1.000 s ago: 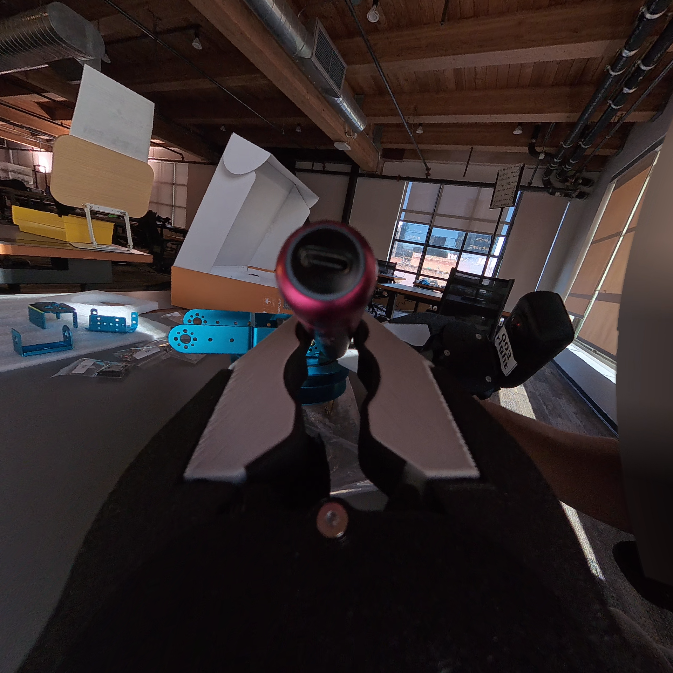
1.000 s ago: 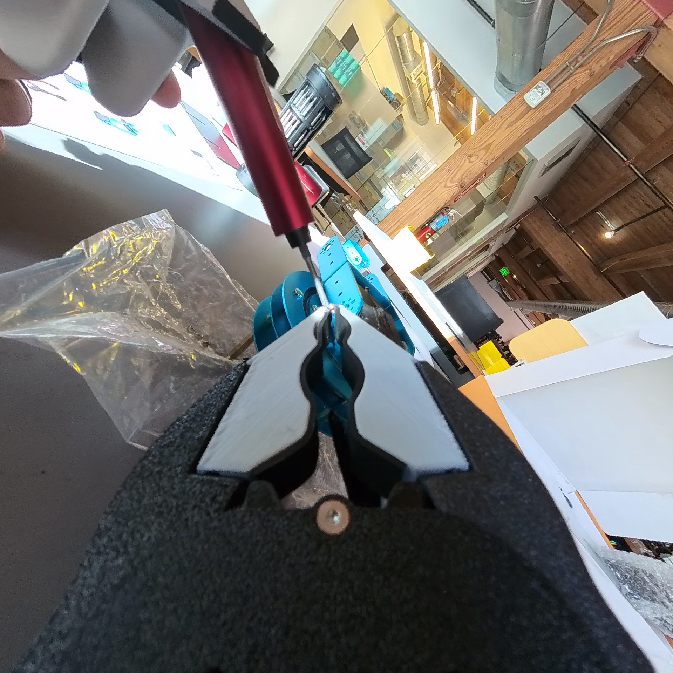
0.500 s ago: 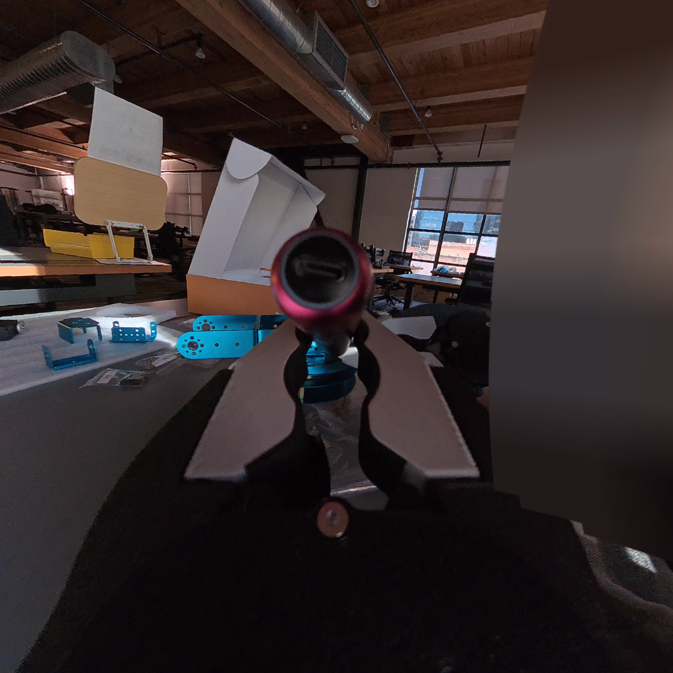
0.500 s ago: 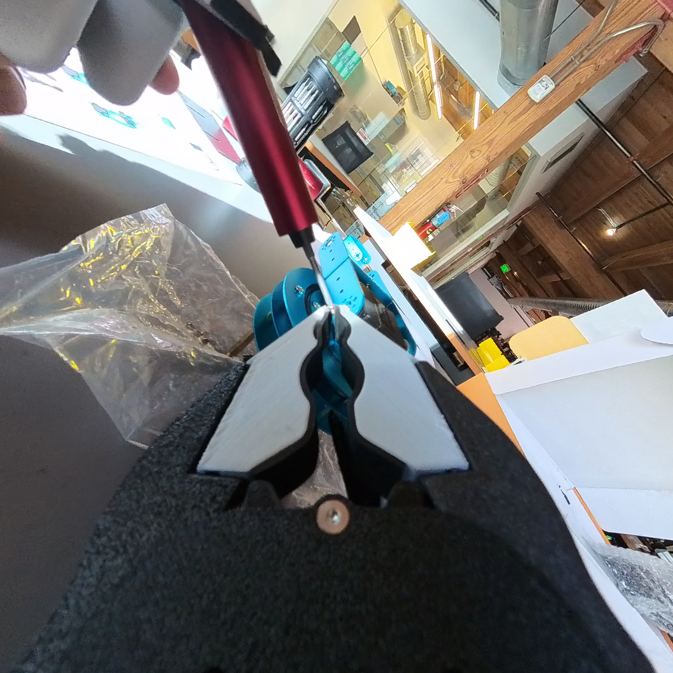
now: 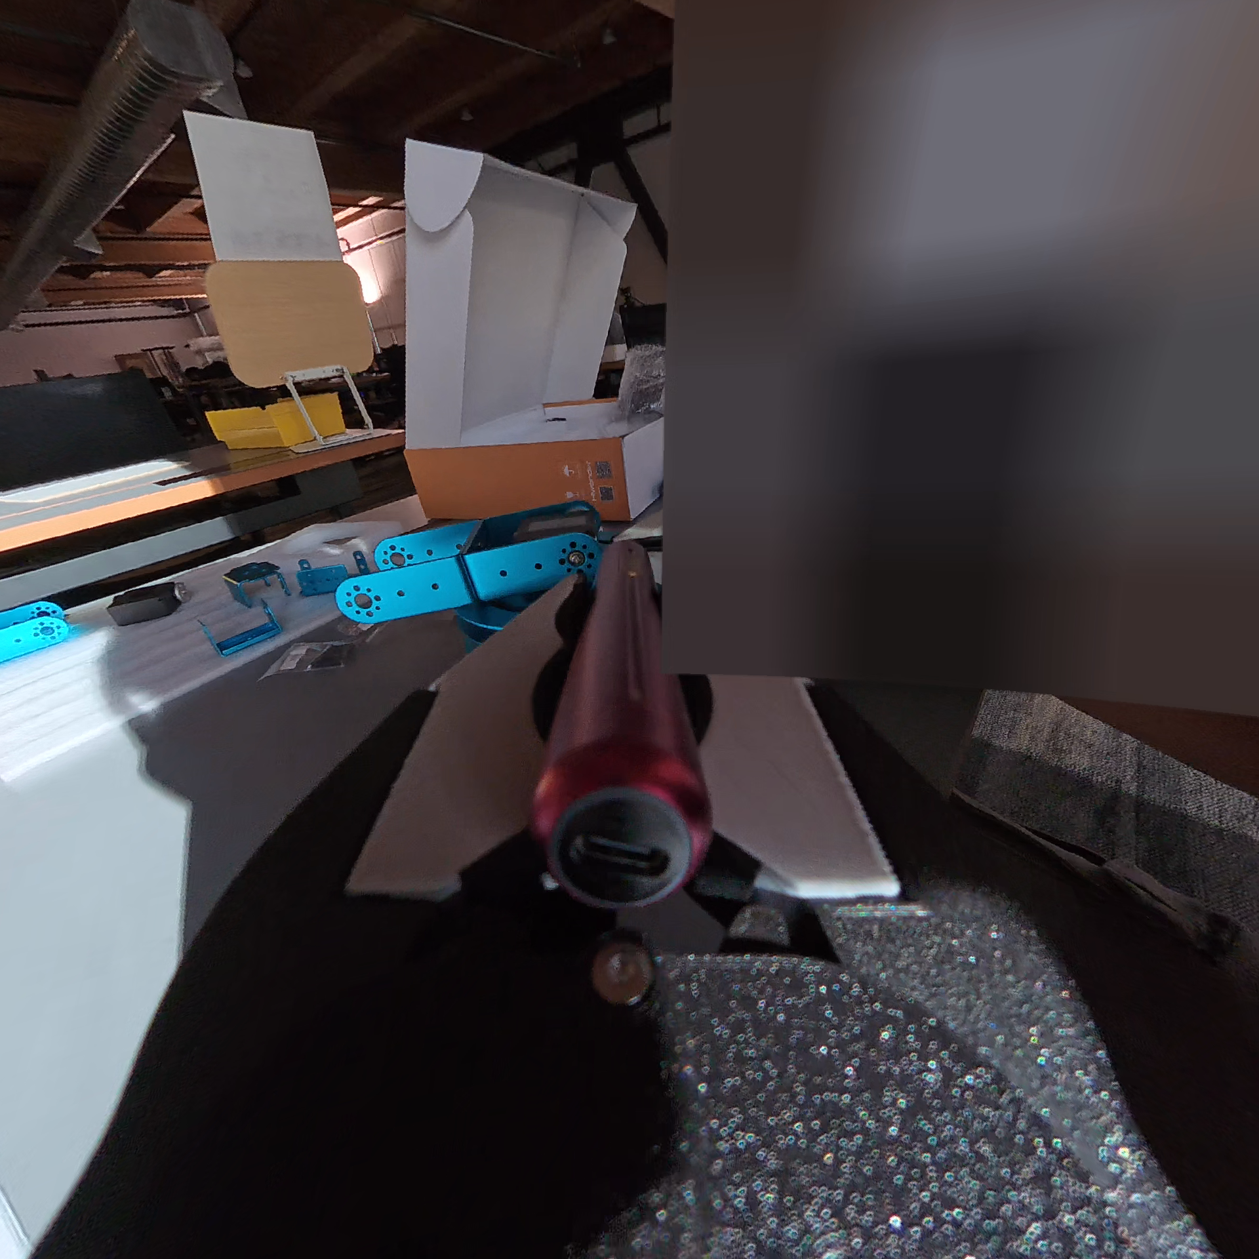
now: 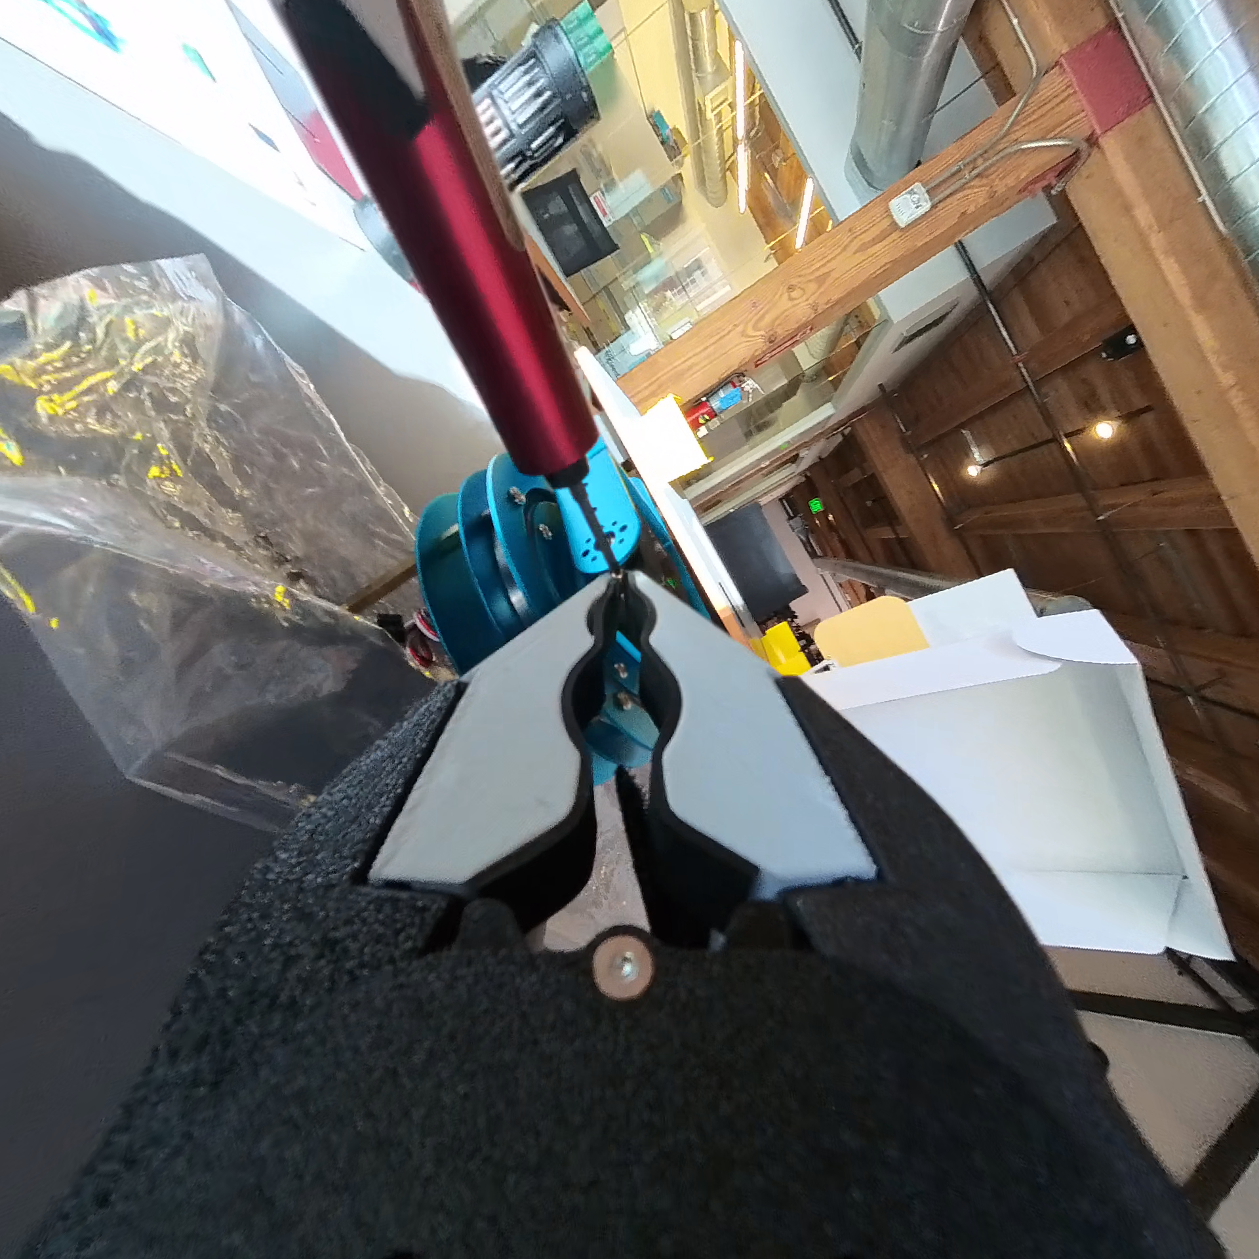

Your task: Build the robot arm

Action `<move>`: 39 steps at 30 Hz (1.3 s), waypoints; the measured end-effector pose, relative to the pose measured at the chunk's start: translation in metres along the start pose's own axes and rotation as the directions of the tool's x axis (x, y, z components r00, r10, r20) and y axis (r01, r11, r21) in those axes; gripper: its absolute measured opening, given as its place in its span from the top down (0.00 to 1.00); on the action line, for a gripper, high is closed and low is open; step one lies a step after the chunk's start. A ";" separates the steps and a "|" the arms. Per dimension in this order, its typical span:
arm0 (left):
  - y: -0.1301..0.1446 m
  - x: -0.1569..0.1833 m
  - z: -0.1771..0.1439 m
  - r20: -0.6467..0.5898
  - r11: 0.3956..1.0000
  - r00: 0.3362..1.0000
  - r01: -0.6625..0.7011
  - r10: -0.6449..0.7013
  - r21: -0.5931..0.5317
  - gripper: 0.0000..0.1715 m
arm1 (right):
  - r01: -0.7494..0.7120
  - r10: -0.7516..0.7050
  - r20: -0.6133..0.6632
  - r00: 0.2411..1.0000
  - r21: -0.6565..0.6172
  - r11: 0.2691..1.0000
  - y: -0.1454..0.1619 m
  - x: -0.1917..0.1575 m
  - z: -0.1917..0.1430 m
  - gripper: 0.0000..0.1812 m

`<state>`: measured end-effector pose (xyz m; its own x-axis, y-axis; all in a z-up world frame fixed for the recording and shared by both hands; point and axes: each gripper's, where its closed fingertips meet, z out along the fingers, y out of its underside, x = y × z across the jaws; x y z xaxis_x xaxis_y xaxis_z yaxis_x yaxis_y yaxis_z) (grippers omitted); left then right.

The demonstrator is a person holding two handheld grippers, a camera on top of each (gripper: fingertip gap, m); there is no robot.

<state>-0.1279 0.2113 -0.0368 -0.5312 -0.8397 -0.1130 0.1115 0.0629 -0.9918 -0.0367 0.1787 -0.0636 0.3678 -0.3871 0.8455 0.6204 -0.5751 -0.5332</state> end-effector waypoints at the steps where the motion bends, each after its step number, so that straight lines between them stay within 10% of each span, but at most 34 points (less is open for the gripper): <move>1: -0.001 0.000 -0.001 0.005 1.000 1.000 0.009 -0.009 0.001 0.88 | 0.001 -0.001 0.004 1.000 0.007 1.000 -0.001 0.000 -0.001 1.00; 39: -0.011 0.001 -0.007 0.046 0.997 0.999 0.018 -0.021 0.071 0.88 | -0.023 0.023 0.002 1.000 0.093 0.995 -0.015 0.000 -0.007 0.87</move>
<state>-0.1356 0.2135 -0.0260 -0.4942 -0.8648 -0.0890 0.1614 0.0094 -0.9869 -0.0509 0.1821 -0.0561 0.3829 -0.3989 0.8332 0.6736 -0.4967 -0.5474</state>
